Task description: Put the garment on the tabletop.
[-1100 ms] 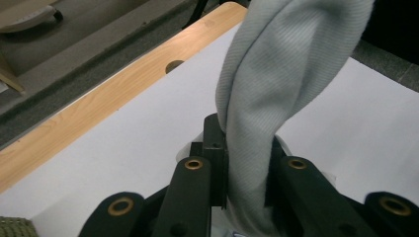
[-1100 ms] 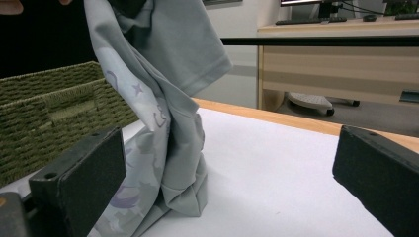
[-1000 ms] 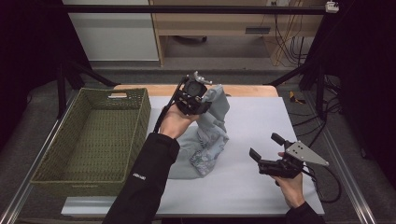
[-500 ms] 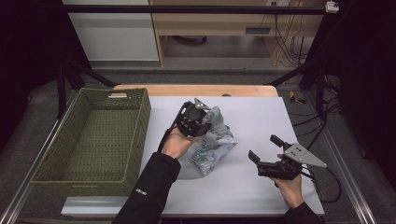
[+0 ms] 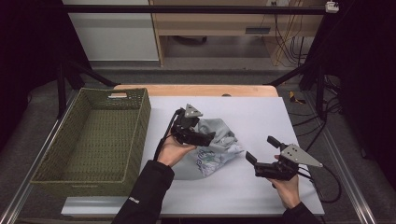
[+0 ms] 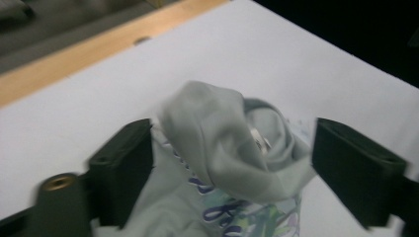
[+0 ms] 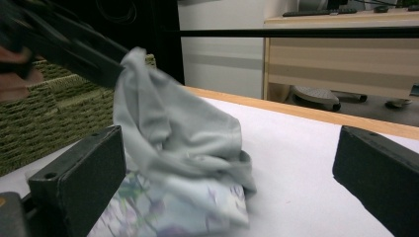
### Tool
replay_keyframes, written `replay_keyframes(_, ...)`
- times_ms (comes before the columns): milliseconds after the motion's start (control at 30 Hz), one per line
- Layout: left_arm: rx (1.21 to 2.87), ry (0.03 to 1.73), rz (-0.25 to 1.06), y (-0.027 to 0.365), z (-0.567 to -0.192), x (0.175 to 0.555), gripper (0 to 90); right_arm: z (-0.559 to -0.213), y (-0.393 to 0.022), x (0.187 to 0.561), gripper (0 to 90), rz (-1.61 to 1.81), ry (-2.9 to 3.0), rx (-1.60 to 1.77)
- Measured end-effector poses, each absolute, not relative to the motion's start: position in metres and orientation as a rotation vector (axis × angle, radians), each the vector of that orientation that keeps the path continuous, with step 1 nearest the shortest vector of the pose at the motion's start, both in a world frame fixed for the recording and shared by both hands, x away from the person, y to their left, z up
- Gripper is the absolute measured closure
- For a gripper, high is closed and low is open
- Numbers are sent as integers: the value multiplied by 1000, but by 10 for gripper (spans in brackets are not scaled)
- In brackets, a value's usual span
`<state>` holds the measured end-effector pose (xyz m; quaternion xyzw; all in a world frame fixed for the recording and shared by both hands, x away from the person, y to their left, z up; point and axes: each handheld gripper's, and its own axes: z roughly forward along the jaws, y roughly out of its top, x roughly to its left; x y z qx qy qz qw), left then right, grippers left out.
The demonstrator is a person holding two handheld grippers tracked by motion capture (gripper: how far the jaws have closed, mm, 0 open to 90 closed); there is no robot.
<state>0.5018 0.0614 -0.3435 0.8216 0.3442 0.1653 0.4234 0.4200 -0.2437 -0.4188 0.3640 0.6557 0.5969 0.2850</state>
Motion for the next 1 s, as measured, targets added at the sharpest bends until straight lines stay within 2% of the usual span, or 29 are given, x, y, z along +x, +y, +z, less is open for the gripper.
replay_keyframes(233,1921,846,433,86,-337,483,50,-420,-244,420,5,1599,1754,987)
replay_keyframes(300,1832,835,444,101,-346,471,49,-421,-244,420,5,1602,1746,1007)
replay_keyframes(400,1790,838,457,113,-358,461,49,-421,-245,419,5,1601,1742,1005)
replay_keyframes(733,1710,835,497,136,-394,429,49,-423,-245,419,4,1606,1734,1017)
replay_keyframes(1000,1658,857,506,148,-407,422,49,-425,-246,419,4,1591,1739,993)
